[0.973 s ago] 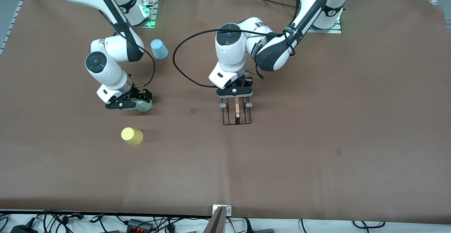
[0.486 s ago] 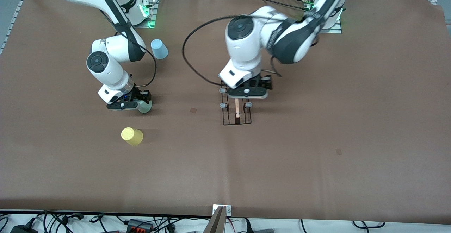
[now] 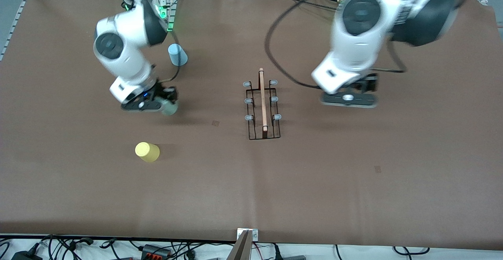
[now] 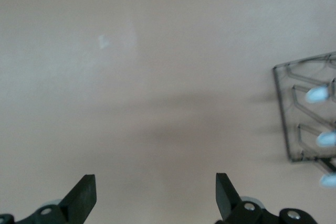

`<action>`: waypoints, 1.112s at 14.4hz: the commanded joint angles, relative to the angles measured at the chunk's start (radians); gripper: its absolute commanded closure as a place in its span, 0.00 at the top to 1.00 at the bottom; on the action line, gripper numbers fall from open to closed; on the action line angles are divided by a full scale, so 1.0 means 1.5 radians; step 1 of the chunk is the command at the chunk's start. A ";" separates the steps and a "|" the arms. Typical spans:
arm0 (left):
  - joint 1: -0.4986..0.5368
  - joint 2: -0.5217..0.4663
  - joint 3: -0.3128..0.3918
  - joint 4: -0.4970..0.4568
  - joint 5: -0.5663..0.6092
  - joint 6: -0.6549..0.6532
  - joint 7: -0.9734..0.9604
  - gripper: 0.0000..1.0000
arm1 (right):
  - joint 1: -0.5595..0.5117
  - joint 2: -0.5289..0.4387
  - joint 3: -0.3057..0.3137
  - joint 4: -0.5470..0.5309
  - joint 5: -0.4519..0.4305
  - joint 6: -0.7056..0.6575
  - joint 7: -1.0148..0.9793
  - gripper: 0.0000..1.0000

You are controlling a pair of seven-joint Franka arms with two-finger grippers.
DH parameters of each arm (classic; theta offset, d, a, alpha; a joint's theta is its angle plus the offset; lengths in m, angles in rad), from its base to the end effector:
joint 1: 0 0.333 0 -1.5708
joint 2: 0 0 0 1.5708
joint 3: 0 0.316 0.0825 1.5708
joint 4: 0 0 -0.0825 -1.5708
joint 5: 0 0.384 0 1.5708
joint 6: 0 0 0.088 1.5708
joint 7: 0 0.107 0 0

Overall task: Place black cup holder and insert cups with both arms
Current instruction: 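Slide the black rack with the left gripper toward the table middle, then carry the teal cup with the right gripper onto a rack peg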

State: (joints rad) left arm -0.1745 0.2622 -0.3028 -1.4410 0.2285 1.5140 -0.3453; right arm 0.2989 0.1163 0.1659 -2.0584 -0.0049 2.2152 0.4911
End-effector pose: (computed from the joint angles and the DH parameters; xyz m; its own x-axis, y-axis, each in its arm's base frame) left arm 0.5697 -0.2418 0.5336 0.9856 -0.1236 -0.1151 -0.1448 -0.9691 -0.1996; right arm 0.5136 0.2556 0.3847 0.9992 -0.0254 0.0300 -0.0244 -0.9991 -0.0332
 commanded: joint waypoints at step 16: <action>0.077 -0.215 0.231 -0.151 -0.121 0.091 0.348 1.00 | 0.231 0.194 0.056 0.213 -0.056 -0.028 0.503 0.17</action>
State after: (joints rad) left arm -0.0436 -0.0789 0.0417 -1.7092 0.0090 1.6695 0.1590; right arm 0.6307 0.3895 0.2556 -1.7522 -0.0696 2.1855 1.2210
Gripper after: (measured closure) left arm 0.000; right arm 0.322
